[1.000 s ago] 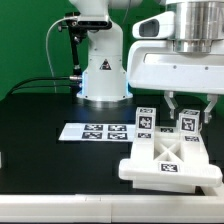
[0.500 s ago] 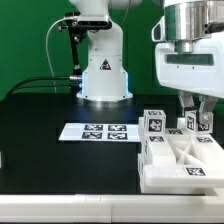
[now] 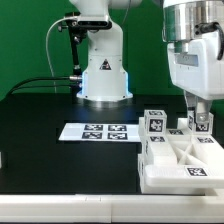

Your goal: Assemble chair

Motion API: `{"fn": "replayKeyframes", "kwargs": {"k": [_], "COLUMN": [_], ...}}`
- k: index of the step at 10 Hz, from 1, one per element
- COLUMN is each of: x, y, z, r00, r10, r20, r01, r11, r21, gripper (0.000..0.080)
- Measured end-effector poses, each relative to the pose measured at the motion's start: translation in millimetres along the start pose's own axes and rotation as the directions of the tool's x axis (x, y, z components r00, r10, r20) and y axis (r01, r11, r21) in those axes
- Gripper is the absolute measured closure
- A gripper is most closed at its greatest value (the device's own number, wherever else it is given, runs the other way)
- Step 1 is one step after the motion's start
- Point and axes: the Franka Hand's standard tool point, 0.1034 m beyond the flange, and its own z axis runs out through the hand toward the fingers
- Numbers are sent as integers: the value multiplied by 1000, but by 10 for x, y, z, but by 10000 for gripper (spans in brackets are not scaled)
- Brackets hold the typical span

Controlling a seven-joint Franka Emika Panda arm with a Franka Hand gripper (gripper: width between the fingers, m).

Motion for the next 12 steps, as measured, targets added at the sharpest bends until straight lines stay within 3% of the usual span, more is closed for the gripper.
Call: {"fn": "replayKeyframes", "kwargs": {"k": [1,2,3,4,6,8,9,11,12], "x": [0,0,1,7,-3,5,5,-41,-34], "y": [2,0,-32,-62,-63,-63,-35,-42,-44], "z": [4,1,-19,-9,-2,-2,6,27,35], "r00": [1000,995,966,896,848,741,544,207,213], "r10": [-31,-100,-258,-443,-530,-672,-839,-978,-977], "r20": [0,-1,4,3,5,5,-9,30,28], "r01": [31,100,258,443,530,672,837,974,973], "r11": [1000,995,966,896,848,741,543,203,209], "r21": [-1,-4,-10,-9,-9,-11,-63,-101,-100], "gripper": [274,274,185,185,151,150,150,150,150]}}
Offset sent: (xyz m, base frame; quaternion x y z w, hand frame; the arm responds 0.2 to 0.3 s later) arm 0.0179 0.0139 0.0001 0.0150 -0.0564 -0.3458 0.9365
